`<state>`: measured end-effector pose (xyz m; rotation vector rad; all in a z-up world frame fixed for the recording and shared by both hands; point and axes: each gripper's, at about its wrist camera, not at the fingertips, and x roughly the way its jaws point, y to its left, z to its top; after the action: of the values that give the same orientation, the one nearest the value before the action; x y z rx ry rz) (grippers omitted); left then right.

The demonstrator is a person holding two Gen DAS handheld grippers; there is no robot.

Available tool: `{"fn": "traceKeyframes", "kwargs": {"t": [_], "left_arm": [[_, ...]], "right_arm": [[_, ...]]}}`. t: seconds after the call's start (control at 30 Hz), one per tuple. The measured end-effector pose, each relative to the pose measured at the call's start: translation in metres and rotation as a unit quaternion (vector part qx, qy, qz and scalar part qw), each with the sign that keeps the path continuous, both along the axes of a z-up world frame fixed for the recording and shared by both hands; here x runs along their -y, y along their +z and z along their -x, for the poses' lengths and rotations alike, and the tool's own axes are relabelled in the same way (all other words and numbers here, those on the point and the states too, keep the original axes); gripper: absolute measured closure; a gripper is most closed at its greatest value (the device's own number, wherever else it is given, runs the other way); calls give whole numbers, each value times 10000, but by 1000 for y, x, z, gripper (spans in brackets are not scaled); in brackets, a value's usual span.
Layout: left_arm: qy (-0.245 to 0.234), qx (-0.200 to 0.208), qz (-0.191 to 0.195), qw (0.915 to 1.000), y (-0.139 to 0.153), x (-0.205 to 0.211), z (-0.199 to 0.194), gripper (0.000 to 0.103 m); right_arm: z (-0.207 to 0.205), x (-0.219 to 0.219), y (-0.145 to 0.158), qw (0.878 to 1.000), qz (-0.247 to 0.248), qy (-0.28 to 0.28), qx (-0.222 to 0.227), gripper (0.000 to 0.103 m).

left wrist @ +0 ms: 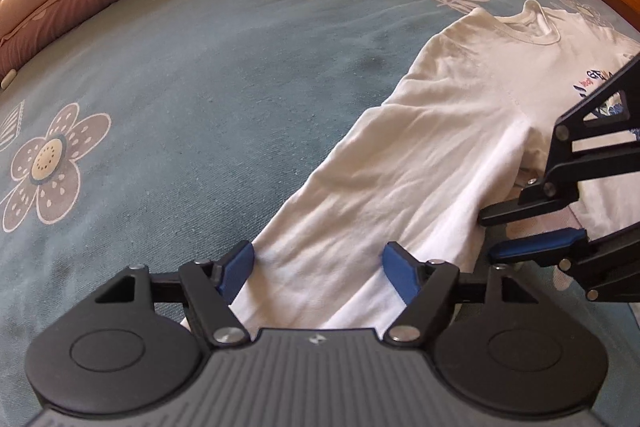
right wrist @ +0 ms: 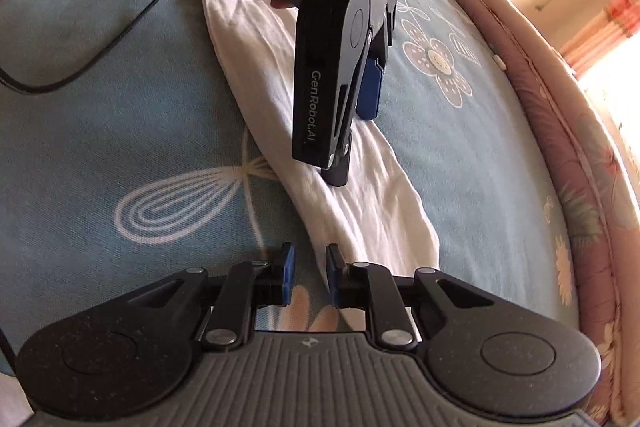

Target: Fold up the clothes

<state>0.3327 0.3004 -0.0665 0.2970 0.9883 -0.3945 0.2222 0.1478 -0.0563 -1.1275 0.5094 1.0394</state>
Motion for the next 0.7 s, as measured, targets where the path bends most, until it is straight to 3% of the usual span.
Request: {"fn": "traceKeyframes", "kwargs": {"t": [0.17, 0.3, 0.43, 0.57, 0.7], "left_arm": [[51, 8, 94, 9999, 0, -2, -1, 28], [246, 82, 161, 9995, 7, -7, 2, 30], [716, 100, 504, 9961, 20, -25, 12, 30], [1049, 25, 656, 9923, 27, -36, 27, 30], [1285, -127, 766, 9887, 24, -40, 41, 30]], "right_arm": [[-3, -4, -6, 9983, 174, 476, 301, 83], [-4, -6, -6, 9963, 281, 761, 274, 83], [-14, -6, -3, 9957, 265, 888, 55, 83], [-39, -8, 7, 9938, 219, 829, -701, 82], [-67, -7, 14, 9846, 8, 487, -1679, 81]]}}
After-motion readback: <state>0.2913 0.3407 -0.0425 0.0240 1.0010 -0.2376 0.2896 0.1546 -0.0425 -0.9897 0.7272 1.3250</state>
